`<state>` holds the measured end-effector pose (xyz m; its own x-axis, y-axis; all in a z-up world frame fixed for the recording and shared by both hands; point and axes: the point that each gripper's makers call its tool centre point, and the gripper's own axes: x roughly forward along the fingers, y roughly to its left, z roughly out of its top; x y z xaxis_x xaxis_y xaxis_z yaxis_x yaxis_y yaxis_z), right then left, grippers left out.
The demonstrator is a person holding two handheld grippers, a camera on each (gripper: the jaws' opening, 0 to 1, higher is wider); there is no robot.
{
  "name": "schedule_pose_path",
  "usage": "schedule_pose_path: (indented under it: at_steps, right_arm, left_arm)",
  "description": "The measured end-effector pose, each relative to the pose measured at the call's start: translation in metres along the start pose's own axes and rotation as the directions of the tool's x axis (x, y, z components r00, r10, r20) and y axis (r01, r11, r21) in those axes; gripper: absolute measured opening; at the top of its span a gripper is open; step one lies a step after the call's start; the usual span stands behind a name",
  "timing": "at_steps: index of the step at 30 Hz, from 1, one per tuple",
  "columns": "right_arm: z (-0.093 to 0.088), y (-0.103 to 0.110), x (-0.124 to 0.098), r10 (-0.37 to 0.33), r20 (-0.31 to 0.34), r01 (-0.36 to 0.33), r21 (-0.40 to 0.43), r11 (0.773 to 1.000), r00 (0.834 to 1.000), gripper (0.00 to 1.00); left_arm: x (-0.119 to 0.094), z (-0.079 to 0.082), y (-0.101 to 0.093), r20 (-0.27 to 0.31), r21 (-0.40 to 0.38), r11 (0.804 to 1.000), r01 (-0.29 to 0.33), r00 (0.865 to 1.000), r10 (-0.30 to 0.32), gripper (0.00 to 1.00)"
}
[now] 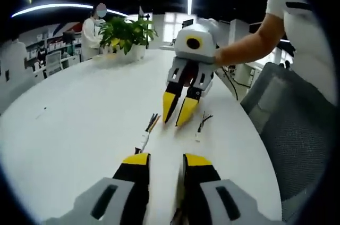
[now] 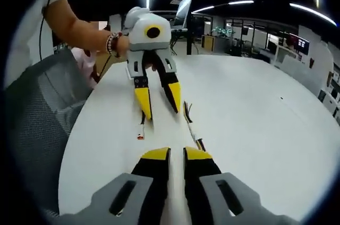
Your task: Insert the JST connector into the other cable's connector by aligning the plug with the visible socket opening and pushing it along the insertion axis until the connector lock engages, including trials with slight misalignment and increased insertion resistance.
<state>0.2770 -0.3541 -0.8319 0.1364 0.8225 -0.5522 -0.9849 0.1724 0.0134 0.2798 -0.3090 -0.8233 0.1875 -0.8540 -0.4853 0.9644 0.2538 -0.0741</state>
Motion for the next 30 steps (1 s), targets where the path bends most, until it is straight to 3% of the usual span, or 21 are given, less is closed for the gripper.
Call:
schedule_pose_path:
  at_steps: [2, 11, 15, 30]
  right_arm:
    - [-0.002, 0.007, 0.0, 0.004, -0.004, -0.004, 0.005, 1.0, 1.0, 0.07]
    - [-0.009, 0.031, -0.006, 0.015, -0.028, -0.014, 0.019, 1.0, 0.999, 0.07]
    - [-0.013, 0.038, -0.007, 0.018, -0.036, -0.018, 0.02, 1.0, 0.999, 0.07]
    - [-0.025, 0.048, -0.002, 0.022, -0.069, -0.023, -0.019, 1.0, 0.997, 0.06]
  left_arm:
    - [0.003, 0.0, -0.014, -0.008, 0.0, 1.0, 0.009, 1.0, -0.009, 0.18]
    - [0.008, -0.004, -0.037, 0.006, 0.002, 1.0, 0.031, 1.0, -0.031, 0.18]
    - [0.013, -0.01, -0.046, -0.015, 0.01, 0.999, 0.048, 0.999, -0.047, 0.18]
    - [0.008, -0.018, -0.045, -0.005, 0.028, 0.999, 0.018, 1.0, -0.018, 0.08]
